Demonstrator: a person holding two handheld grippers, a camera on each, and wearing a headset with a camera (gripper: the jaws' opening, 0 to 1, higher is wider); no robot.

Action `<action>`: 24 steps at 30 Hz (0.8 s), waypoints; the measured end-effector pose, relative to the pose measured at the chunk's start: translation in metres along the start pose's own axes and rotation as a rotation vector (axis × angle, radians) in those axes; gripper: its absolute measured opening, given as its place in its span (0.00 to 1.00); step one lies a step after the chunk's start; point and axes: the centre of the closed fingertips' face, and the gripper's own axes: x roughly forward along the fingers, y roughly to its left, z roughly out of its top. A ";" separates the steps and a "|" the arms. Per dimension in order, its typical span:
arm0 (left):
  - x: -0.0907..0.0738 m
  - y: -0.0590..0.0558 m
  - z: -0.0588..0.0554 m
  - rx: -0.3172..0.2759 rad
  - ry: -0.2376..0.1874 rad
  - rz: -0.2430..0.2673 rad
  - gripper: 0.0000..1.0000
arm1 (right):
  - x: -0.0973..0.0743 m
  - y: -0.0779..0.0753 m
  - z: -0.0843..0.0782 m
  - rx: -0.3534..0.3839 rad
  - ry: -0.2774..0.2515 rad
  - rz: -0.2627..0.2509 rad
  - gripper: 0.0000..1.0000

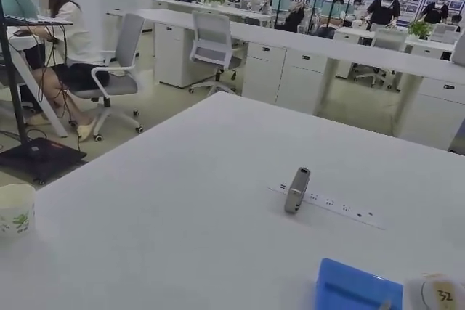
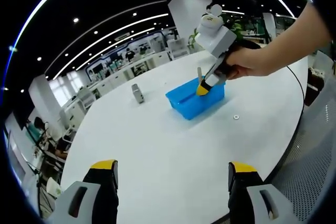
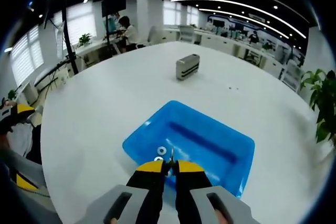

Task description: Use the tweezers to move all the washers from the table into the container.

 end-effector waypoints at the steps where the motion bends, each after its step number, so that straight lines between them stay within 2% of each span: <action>1: 0.000 0.000 0.000 0.000 0.001 0.000 0.88 | 0.000 -0.001 0.000 -0.005 0.003 -0.006 0.03; 5: 0.000 0.000 0.000 0.001 -0.002 -0.001 0.88 | -0.005 -0.002 0.002 -0.017 -0.007 -0.019 0.03; 11: 0.000 -0.002 0.000 0.008 -0.001 -0.006 0.88 | -0.022 0.000 0.010 -0.008 -0.044 -0.020 0.03; 20: 0.000 -0.002 0.001 0.009 -0.008 -0.006 0.88 | -0.056 -0.003 0.019 -0.023 -0.099 -0.032 0.03; 24: 0.000 -0.002 0.002 0.010 -0.013 -0.009 0.88 | -0.073 -0.005 0.016 -0.007 -0.120 -0.036 0.03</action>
